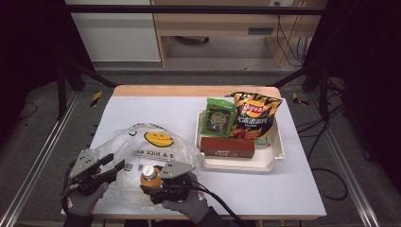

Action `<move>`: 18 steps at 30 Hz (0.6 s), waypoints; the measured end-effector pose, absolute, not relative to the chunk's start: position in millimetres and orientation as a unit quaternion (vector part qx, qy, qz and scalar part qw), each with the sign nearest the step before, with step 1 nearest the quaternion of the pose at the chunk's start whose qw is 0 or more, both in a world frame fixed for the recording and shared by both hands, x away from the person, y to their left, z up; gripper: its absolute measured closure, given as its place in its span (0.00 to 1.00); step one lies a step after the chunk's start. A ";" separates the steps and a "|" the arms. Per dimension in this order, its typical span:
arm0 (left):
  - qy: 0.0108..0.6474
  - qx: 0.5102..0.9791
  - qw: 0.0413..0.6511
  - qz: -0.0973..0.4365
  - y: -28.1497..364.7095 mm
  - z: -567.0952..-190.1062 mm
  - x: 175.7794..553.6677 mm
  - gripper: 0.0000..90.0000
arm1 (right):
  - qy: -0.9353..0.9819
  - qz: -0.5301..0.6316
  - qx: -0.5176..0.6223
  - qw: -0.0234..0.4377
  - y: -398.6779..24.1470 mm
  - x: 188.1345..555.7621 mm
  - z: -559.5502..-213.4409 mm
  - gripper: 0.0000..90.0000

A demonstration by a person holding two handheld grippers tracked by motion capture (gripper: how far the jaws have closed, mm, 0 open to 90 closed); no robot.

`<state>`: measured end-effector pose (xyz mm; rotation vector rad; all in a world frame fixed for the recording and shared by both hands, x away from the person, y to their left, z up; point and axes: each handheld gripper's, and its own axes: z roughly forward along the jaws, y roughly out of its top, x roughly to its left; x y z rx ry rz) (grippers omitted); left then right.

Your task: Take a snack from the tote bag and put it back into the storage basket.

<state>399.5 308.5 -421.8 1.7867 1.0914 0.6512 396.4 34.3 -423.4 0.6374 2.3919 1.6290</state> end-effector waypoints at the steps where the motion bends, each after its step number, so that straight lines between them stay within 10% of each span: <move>1: 0.443 0.725 0.457 0.264 308.6 -421.8 399.6 0.52 | 0.803 0.549 0.214 0.089 33.7 396.3 -421.9 0.34; 18: 0.442 0.728 0.455 0.261 306.8 -423.3 400.4 0.52 | 0.781 0.579 0.209 0.107 23.7 398.4 -380.5 0.34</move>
